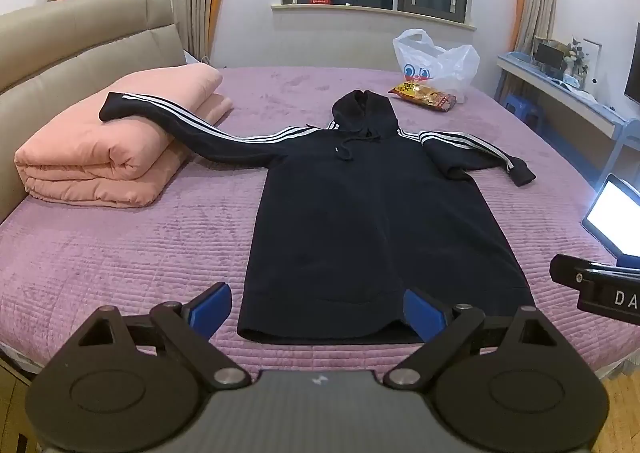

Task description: Fold large clothes

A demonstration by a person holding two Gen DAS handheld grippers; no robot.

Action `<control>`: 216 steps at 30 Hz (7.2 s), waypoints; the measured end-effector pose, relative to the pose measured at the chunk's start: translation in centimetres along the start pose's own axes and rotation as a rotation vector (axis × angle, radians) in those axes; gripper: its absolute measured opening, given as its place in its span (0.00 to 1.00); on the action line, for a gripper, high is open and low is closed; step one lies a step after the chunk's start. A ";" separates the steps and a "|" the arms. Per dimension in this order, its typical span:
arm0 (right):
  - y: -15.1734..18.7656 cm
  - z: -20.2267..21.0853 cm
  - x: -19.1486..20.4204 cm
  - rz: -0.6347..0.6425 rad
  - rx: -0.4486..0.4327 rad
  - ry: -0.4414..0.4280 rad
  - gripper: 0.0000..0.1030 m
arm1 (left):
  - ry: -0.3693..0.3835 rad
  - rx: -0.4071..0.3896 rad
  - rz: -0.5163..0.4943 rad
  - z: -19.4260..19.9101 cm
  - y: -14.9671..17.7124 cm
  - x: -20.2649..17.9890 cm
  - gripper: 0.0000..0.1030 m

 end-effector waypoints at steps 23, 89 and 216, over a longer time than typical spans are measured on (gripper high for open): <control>0.1 1.3 1.1 0.015 -0.014 -0.019 0.99 | 0.013 -0.034 0.012 1.3 0.4 0.3 0.90; -3.9 -47.0 -25.5 0.066 0.061 0.311 0.93 | 0.066 0.198 0.054 -38.8 -5.7 -5.2 0.71; -5.8 -52.2 -1.8 0.024 0.203 0.106 0.51 | -0.107 0.140 0.108 -60.0 -11.2 9.1 0.31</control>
Point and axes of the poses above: each gripper's, at about its wrist camera, not at the fingertips, and z roughly against the way its jaws point, x to its left, y to its underside, the point moved 7 cm from there along -z, roughly the way its jaws point, and after that the axes turned 14 degrees about -x, right-handed, at the moved point
